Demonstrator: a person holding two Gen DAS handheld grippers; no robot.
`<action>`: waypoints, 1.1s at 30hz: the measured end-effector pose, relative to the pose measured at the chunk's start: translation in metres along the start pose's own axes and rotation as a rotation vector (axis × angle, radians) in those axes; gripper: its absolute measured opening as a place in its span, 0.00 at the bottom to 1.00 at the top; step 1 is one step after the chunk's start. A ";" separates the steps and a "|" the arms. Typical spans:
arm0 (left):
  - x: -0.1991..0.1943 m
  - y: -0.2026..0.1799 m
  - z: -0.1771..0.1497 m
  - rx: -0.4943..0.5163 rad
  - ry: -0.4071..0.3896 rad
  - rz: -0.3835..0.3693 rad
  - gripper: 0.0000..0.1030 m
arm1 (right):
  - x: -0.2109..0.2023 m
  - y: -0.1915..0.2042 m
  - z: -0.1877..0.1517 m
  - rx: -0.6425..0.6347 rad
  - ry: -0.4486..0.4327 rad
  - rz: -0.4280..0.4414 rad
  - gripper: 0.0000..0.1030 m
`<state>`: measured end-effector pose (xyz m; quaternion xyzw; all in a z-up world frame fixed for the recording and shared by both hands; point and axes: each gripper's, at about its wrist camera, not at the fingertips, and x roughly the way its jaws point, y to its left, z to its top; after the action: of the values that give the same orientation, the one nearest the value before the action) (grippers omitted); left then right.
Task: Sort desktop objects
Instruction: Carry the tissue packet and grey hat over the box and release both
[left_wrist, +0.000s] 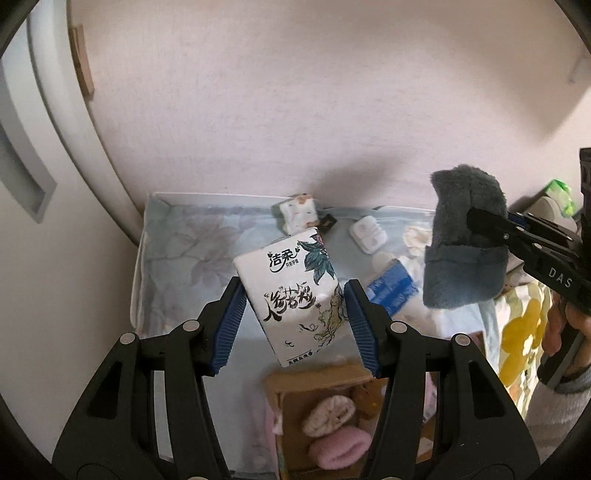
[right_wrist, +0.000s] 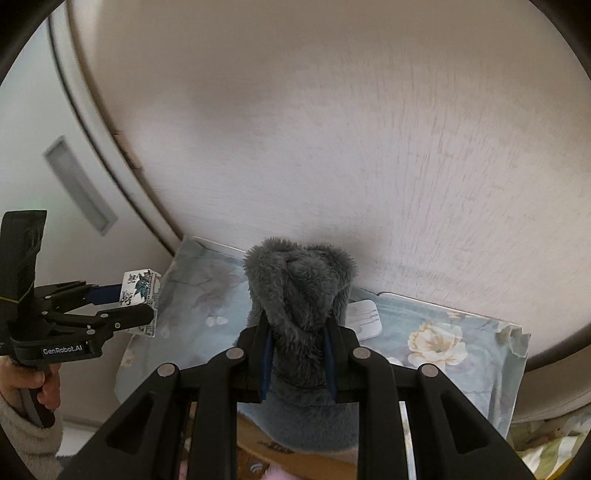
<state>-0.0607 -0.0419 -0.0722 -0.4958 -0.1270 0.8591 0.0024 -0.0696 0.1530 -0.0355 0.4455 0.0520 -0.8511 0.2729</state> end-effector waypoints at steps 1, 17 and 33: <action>-0.006 -0.003 -0.002 0.006 -0.007 -0.006 0.50 | -0.007 0.000 -0.001 -0.007 -0.006 0.007 0.21; -0.031 -0.052 -0.056 0.052 -0.013 -0.042 0.50 | -0.047 0.013 -0.064 -0.116 0.014 0.061 0.21; -0.004 -0.066 -0.119 0.018 0.103 -0.051 0.50 | -0.040 0.004 -0.129 -0.046 0.135 0.106 0.21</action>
<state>0.0349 0.0474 -0.1109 -0.5359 -0.1316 0.8332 0.0351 0.0454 0.2093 -0.0803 0.4975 0.0664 -0.8021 0.3236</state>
